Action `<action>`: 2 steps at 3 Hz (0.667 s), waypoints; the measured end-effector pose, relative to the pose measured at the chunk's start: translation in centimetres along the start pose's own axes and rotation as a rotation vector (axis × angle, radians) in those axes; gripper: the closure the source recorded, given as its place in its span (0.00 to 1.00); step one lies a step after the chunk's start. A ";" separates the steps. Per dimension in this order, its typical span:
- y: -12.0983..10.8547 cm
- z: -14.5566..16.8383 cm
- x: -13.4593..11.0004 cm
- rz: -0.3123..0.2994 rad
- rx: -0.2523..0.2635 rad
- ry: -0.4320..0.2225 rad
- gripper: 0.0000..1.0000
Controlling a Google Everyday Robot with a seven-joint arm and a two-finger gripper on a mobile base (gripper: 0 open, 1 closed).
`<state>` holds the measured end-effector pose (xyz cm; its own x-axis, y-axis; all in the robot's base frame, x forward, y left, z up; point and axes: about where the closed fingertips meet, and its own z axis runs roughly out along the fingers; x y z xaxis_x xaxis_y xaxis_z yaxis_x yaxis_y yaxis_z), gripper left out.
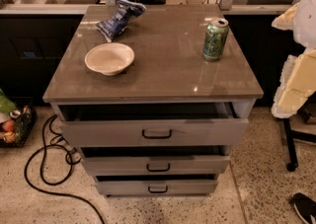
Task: Place green can into paper bowl
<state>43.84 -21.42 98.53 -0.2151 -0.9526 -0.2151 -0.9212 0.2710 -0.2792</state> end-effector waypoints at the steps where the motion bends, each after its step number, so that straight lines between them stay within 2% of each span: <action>1: 0.0 0.0 0.0 0.000 0.000 0.000 0.00; 2: -0.9 0.0 0.1 0.014 0.028 -0.017 0.00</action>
Offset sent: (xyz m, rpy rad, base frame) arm 0.0255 -0.0104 0.0006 0.0398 -0.0653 -0.0404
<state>44.71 -21.73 98.74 -0.2220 -0.9464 -0.2345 -0.9086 0.2881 -0.3024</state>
